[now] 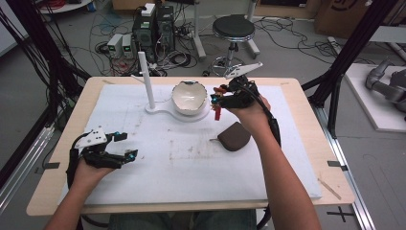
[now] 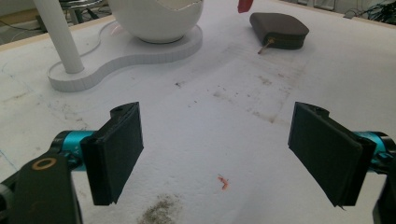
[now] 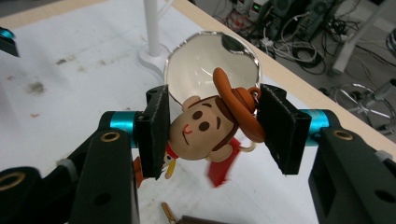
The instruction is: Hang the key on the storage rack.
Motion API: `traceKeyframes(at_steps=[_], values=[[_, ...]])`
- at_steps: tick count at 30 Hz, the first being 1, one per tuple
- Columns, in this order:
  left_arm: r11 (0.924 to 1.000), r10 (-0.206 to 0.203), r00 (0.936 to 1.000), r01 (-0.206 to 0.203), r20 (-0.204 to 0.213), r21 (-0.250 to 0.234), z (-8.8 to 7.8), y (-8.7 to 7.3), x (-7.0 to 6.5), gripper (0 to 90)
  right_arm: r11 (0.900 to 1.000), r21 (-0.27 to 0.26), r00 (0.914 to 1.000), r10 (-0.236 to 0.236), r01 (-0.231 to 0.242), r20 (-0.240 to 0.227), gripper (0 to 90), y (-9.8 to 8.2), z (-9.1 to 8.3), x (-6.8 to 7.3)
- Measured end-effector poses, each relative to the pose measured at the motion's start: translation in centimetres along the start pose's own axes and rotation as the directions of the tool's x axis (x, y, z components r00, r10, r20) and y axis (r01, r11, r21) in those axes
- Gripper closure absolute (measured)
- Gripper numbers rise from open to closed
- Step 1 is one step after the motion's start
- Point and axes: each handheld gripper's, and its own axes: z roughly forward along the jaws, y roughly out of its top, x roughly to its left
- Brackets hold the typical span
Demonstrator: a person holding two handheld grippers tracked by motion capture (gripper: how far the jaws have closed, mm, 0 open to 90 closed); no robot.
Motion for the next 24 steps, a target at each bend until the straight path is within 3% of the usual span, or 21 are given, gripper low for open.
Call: traceKeyframes(at_steps=[3, 6, 11, 16, 24], values=[[1.0000, 0.001, 1.0000, -0.001, -0.001, 0.001, -0.1, 0.0, 0.0, 17.9, 0.999, -0.028, 0.9984, -0.024, 0.022, -0.051, 46.7, 0.5, 0.0, 0.3], [1.0000, 0.000, 1.0000, 0.000, -0.001, 0.001, -0.1, 0.0, 0.1, 17.9, 0.999, -0.034, 0.9980, -0.028, 0.026, -0.057, 46.8, 0.7, 0.0, 0.5], [1.0000, -0.002, 1.0000, 0.002, -0.001, 0.000, -0.1, 0.0, 0.1, 17.9, 0.998, -0.058, 0.9923, -0.042, 0.035, -0.116, 46.8, 1.4, -0.1, 0.3], [1.0000, -0.003, 1.0000, 0.003, 0.000, -0.001, -0.1, 0.0, 0.1, 17.9, 0.991, -0.119, 0.9770, -0.079, 0.056, -0.198, 46.8, 2.2, -0.3, 0.0], [1.0000, -0.006, 1.0000, 0.006, 0.002, 0.001, -0.1, -0.1, 0.1, 17.9, 0.986, -0.151, 0.9569, -0.107, 0.068, -0.270, 46.8, 3.1, 0.2, -0.4]])
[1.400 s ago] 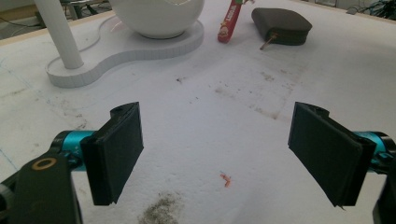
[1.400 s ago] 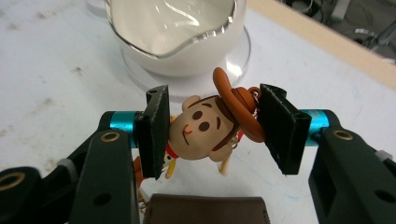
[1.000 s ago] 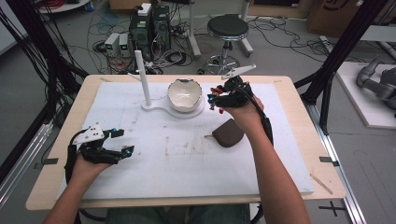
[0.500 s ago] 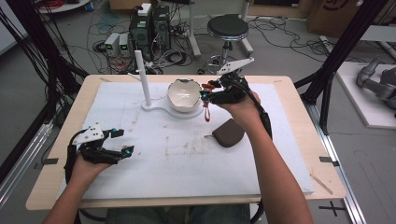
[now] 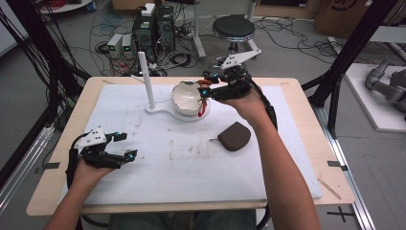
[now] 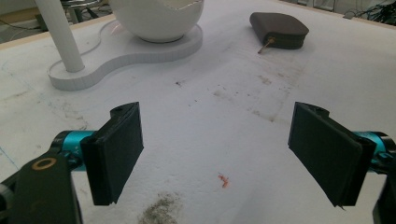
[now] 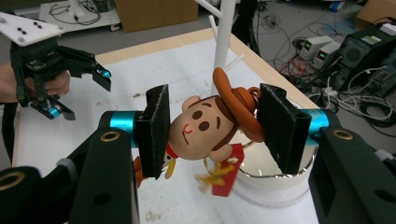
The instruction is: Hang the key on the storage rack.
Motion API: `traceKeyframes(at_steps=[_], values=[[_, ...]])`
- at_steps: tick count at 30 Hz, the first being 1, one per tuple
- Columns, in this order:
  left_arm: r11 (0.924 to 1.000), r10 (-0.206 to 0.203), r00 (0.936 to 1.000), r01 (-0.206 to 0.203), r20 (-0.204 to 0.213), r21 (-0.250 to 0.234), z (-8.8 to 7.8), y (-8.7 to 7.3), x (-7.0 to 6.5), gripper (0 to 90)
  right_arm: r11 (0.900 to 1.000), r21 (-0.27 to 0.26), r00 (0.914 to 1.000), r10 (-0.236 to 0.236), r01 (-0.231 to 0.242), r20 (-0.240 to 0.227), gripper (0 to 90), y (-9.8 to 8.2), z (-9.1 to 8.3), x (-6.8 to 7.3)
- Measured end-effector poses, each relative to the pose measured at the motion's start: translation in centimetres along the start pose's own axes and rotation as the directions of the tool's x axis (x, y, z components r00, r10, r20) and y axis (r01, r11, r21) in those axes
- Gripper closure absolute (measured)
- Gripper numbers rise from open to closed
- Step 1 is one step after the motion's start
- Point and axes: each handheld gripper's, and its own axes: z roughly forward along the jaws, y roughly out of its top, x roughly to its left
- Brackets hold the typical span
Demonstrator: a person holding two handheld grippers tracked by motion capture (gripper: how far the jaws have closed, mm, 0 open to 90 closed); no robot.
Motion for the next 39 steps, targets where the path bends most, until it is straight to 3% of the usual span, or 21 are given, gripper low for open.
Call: traceKeyframes(at_steps=[15, 24, 39], values=[[1.0000, 0.002, 1.0000, -0.002, -0.009, -0.005, -0.4, -0.1, 0.0, 17.9, 0.997, 0.000, 0.9951, -0.071, 0.071, -0.069, 46.7, 3.6, 2.9, 1.0], [1.0000, 0.003, 0.9996, -0.003, -0.029, -0.003, -1.6, -0.6, -0.1, 17.9, 0.996, -0.001, 0.9910, -0.088, 0.088, -0.101, 46.6, 5.4, 4.9, 1.6], [1.0000, 0.004, 0.9977, -0.004, -0.067, -0.002, -3.7, -1.4, -0.4, 17.9, 0.992, 0.003, 0.9750, -0.125, 0.128, -0.184, 46.6, 9.3, 10.1, 2.8]])
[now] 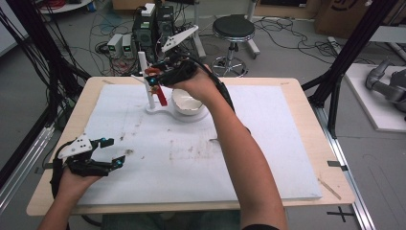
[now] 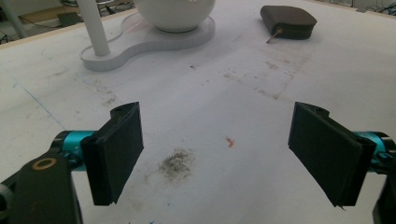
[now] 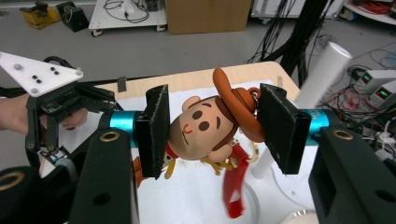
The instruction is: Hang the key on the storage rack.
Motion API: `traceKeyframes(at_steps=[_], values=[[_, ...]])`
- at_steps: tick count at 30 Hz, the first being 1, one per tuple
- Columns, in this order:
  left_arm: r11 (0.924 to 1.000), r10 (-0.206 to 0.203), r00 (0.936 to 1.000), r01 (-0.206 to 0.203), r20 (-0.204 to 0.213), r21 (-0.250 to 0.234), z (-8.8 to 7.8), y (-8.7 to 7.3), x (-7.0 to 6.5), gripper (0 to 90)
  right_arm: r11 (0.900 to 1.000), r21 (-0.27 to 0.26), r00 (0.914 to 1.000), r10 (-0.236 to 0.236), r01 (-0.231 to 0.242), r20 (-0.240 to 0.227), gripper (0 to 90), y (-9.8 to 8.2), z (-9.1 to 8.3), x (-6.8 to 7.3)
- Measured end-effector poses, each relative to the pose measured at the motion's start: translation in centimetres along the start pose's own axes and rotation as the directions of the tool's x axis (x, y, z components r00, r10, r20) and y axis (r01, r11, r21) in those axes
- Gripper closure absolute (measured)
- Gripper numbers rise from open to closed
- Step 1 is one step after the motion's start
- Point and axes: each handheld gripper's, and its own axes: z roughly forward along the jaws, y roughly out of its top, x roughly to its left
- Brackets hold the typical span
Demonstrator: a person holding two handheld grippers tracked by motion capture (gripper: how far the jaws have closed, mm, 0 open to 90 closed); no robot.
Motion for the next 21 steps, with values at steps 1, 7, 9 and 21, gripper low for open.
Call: traceKeyframes(at_steps=[1, 7, 9, 21], values=[[1.0000, -0.001, 1.0000, 0.001, 0.001, 0.000, -0.1, 0.0, 0.0, 17.9, 1.000, 0.001, 1.0000, -0.004, 0.004, -0.001, 46.6, 0.2, 0.4, 0.0], [1.0000, -0.005, 1.0000, 0.005, -0.005, 0.001, -0.5, -0.3, 0.0, 17.9, 1.000, 0.009, 0.9999, 0.002, -0.002, -0.014, 46.6, 1.1, 2.2, -0.3], [1.0000, -0.007, 0.9999, 0.007, -0.009, 0.000, -0.7, -0.4, -0.1, 17.9, 1.000, 0.004, 0.9999, 0.000, 0.000, -0.013, 46.6, 1.3, 2.8, -0.5], [0.9999, -0.013, 0.9996, 0.013, -0.023, -0.005, -1.6, -0.7, 0.0, 18.0, 0.999, 0.030, 0.9989, 0.016, -0.017, 0.044, 46.6, 2.2, 5.2, -2.0]])
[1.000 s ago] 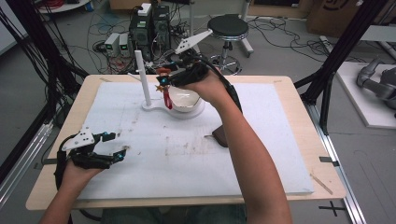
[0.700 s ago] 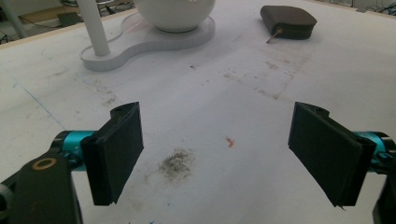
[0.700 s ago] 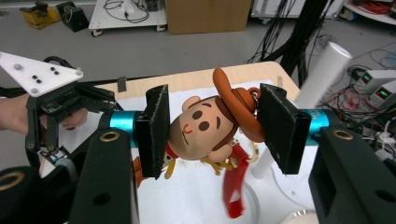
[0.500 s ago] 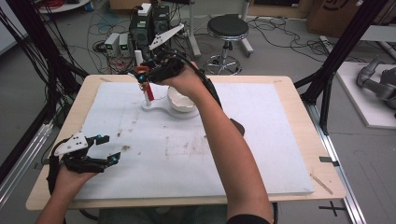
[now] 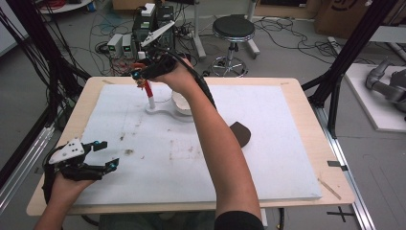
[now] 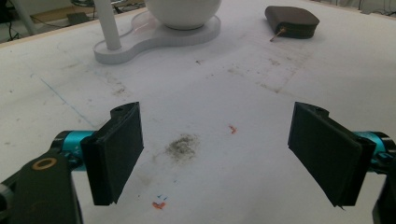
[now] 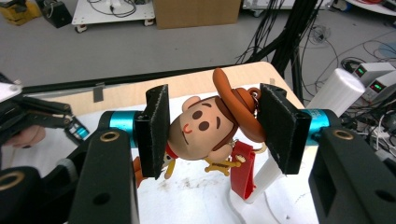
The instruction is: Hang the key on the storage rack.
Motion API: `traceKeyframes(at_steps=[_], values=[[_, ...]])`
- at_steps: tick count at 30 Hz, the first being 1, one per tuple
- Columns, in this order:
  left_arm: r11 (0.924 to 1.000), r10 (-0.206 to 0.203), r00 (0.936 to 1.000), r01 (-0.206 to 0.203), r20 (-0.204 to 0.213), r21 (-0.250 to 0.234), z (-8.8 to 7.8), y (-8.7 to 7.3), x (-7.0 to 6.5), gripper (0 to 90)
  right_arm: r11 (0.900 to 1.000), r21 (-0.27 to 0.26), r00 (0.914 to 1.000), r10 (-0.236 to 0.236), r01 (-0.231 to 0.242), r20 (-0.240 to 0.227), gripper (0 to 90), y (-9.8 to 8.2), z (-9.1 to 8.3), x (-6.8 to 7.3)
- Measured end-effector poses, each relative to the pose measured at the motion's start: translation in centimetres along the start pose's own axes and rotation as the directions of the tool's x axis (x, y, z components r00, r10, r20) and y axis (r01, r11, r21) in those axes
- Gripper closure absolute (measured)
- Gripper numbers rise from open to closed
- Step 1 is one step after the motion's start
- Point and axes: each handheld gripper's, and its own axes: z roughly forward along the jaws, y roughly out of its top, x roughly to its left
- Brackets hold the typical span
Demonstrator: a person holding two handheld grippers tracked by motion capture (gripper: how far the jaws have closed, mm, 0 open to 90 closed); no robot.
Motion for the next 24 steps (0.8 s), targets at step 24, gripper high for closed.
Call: traceKeyframes(at_steps=[24], values=[[1.0000, 0.007, 0.9998, -0.007, 0.017, -0.001, 0.3, 0.1, -0.1, 18.0, 0.995, -0.047, 0.9884, 0.096, -0.091, 0.117, 28.0, -0.4, 0.8, -1.8]])
